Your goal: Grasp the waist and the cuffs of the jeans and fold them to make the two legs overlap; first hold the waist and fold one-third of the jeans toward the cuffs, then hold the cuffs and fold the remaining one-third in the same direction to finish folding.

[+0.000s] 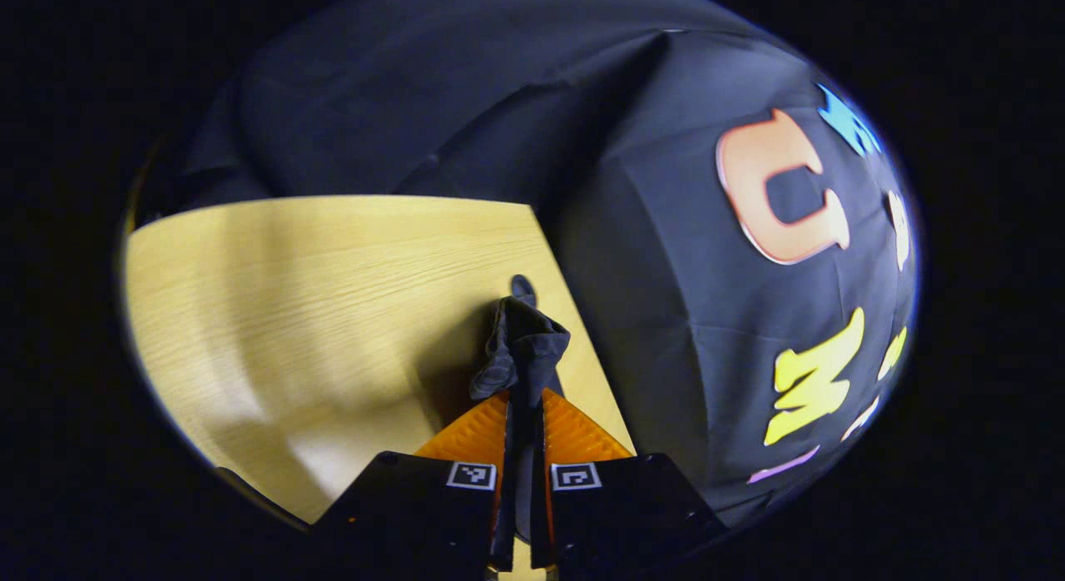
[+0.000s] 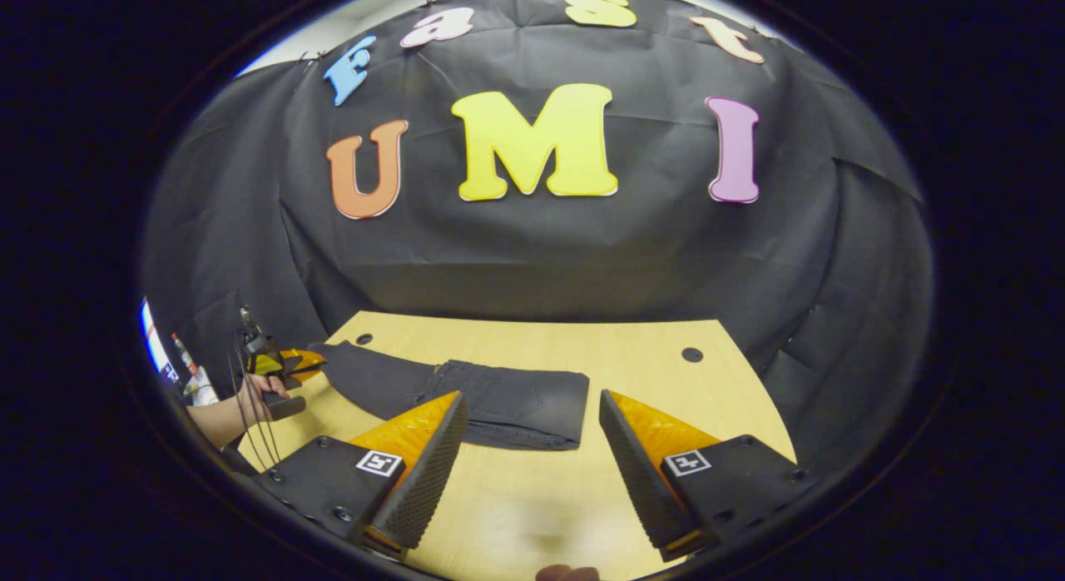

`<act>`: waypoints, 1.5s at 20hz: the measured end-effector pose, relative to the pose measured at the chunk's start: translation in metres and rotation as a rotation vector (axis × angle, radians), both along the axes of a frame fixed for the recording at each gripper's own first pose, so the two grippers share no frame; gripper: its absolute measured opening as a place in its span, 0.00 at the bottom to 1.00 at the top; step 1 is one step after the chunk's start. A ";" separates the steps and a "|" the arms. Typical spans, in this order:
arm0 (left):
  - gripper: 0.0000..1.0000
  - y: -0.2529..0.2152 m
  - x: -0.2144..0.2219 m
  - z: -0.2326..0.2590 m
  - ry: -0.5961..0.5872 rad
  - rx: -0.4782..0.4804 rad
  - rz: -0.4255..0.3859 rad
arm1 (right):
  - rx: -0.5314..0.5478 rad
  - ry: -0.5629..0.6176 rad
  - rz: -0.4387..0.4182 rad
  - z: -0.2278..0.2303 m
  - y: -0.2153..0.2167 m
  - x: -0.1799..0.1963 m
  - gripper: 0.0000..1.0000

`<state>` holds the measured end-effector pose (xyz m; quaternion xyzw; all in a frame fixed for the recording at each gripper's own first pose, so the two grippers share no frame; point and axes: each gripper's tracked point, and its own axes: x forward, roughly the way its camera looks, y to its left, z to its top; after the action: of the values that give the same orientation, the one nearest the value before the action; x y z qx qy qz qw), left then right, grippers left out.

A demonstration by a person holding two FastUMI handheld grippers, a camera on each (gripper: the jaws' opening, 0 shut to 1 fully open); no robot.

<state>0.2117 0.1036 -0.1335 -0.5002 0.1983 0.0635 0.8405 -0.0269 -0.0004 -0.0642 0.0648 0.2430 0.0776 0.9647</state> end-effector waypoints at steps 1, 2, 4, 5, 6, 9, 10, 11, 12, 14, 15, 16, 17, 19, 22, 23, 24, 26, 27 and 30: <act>0.10 -0.008 0.000 0.017 -0.030 0.055 -0.028 | 0.009 -0.008 -0.008 0.002 -0.004 -0.003 0.98; 0.10 -0.018 0.002 0.034 -0.058 0.113 -0.058 | 0.015 -0.015 -0.014 0.004 -0.007 -0.005 0.98; 0.10 -0.042 0.000 0.067 -0.119 0.216 -0.114 | 0.019 -0.029 -0.022 0.008 -0.014 -0.013 0.98; 0.10 -0.057 -0.001 0.083 -0.148 0.262 -0.145 | 0.021 -0.039 -0.027 0.011 -0.019 -0.016 0.98; 0.10 -0.074 -0.003 0.098 -0.177 0.308 -0.175 | 0.021 -0.044 -0.037 0.014 -0.025 -0.018 0.98; 0.10 -0.125 -0.009 0.139 -0.267 0.442 -0.238 | 0.027 -0.055 -0.071 0.016 -0.046 -0.029 0.98; 0.10 -0.145 -0.011 0.150 -0.294 0.493 -0.262 | 0.028 -0.054 -0.084 0.016 -0.052 -0.033 0.98; 0.10 -0.169 -0.012 0.155 -0.319 0.538 -0.291 | 0.029 -0.051 -0.098 0.014 -0.060 -0.038 0.98; 0.10 -0.193 -0.016 0.161 -0.342 0.580 -0.326 | 0.030 -0.049 -0.112 0.014 -0.068 -0.043 0.98; 0.10 -0.236 -0.021 0.164 -0.383 0.667 -0.393 | 0.027 -0.043 -0.145 0.012 -0.086 -0.049 0.98; 0.10 -0.257 -0.022 0.160 -0.397 0.709 -0.426 | 0.027 -0.040 -0.163 0.010 -0.095 -0.054 0.98; 0.10 -0.276 -0.021 0.155 -0.418 0.762 -0.446 | 0.026 -0.035 -0.181 0.008 -0.105 -0.058 0.98; 0.10 -0.291 -0.020 0.148 -0.439 0.814 -0.455 | 0.024 -0.027 -0.199 0.004 -0.114 -0.064 0.98; 0.10 -0.319 -0.022 0.129 -0.449 0.882 -0.476 | 0.025 0.003 -0.236 -0.008 -0.132 -0.075 0.98; 0.11 -0.357 -0.035 0.083 -0.433 0.899 -0.570 | 0.011 0.062 -0.275 -0.030 -0.155 -0.093 0.98; 0.11 -0.369 -0.037 0.065 -0.410 0.903 -0.610 | 0.007 0.078 -0.282 -0.036 -0.159 -0.097 0.98; 0.11 -0.380 -0.038 0.048 -0.384 0.909 -0.642 | 0.007 0.094 -0.288 -0.041 -0.164 -0.099 0.98; 0.12 -0.394 -0.039 0.017 -0.340 0.924 -0.679 | 0.006 0.113 -0.295 -0.046 -0.172 -0.100 0.98; 0.12 -0.402 -0.038 0.003 -0.320 0.933 -0.691 | 0.003 0.120 -0.295 -0.050 -0.175 -0.101 0.98; 0.16 -0.416 -0.045 -0.035 -0.247 0.922 -0.749 | -0.002 0.139 -0.280 -0.058 -0.178 -0.095 0.98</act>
<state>0.1671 -0.3121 -0.1681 0.0154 0.2136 -0.2158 0.9527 -0.1218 -0.1788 -0.1226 0.1024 0.2978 -0.0623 0.9471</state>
